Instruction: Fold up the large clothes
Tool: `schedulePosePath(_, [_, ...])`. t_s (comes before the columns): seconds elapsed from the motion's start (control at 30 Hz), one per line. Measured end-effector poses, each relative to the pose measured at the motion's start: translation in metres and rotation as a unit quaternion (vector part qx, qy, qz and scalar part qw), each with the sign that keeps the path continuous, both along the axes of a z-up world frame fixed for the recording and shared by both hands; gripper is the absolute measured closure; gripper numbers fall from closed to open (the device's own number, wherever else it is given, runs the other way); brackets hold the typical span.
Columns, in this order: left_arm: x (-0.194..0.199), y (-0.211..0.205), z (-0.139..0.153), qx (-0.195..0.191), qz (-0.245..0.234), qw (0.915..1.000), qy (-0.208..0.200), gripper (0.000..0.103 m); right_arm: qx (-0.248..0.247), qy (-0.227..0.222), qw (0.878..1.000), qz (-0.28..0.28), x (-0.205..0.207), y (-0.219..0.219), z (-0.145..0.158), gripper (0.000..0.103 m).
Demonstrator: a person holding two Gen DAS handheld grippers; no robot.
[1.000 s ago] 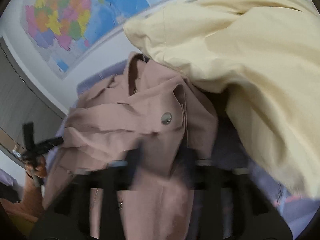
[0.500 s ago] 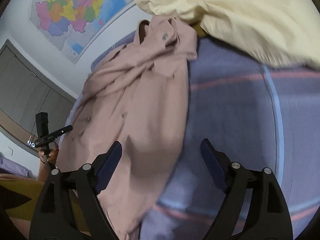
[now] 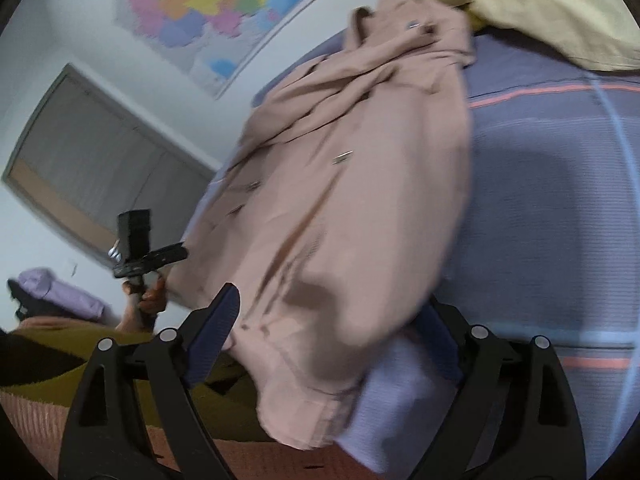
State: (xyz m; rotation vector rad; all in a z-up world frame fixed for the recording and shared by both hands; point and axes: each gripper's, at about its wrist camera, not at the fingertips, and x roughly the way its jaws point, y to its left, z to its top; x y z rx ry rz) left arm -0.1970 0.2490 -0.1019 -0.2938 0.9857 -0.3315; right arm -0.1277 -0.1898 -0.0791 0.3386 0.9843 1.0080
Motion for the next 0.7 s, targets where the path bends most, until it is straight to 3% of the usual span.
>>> schedulePosePath(0.1, [-0.003, -0.006, -0.002, -0.048, -0.019, 0.9986, 0.008, 0.010, 0.007, -0.006, 1.000, 0.021, -0.001, 0.014, 0.001, 0.018])
schedulePosePath(0.23, [-0.007, -0.018, -0.002, -0.034, -0.016, 0.9993, 0.003, 0.014, 0.016, -0.008, 0.999, 0.030, 0.001, 0.023, 0.002, 0.018])
schedulePosePath(0.27, [-0.005, -0.019, -0.002, -0.034, -0.010, 0.9994, 0.002, 0.018, 0.018, -0.009, 0.999, 0.031, 0.001, 0.025, 0.001, 0.022])
schedulePosePath(0.4, [0.000, -0.023, -0.002, -0.011, 0.014, 0.9998, 0.009, 0.063, 0.019, 0.007, 0.999, 0.032, 0.000, 0.030, -0.006, 0.047])
schedulePosePath(0.43, [0.002, -0.022, -0.003, -0.009, 0.026, 0.9996, 0.011, 0.076, 0.024, 0.016, 0.999, 0.030, 0.000, 0.030, -0.008, 0.060])
schedulePosePath(0.47, [0.004, -0.022, -0.004, -0.004, 0.040, 0.9991, 0.014, 0.081, 0.034, 0.028, 0.999, 0.026, 0.002, 0.029, -0.011, 0.083])
schedulePosePath(0.5, [0.004, -0.021, -0.003, -0.005, 0.046, 0.9988, 0.016, 0.088, 0.043, 0.039, 0.998, 0.021, 0.002, 0.026, -0.014, 0.094])
schedulePosePath(0.57, [0.004, -0.014, 0.002, -0.029, 0.060, 0.9977, 0.012, 0.095, 0.077, 0.064, 0.995, 0.017, 0.003, 0.020, -0.016, 0.098])
schedulePosePath(0.7, [-0.004, -0.001, 0.024, -0.052, 0.079, 0.9955, -0.010, 0.099, 0.131, 0.035, 0.990, 0.028, -0.012, 0.006, 0.014, 0.100])
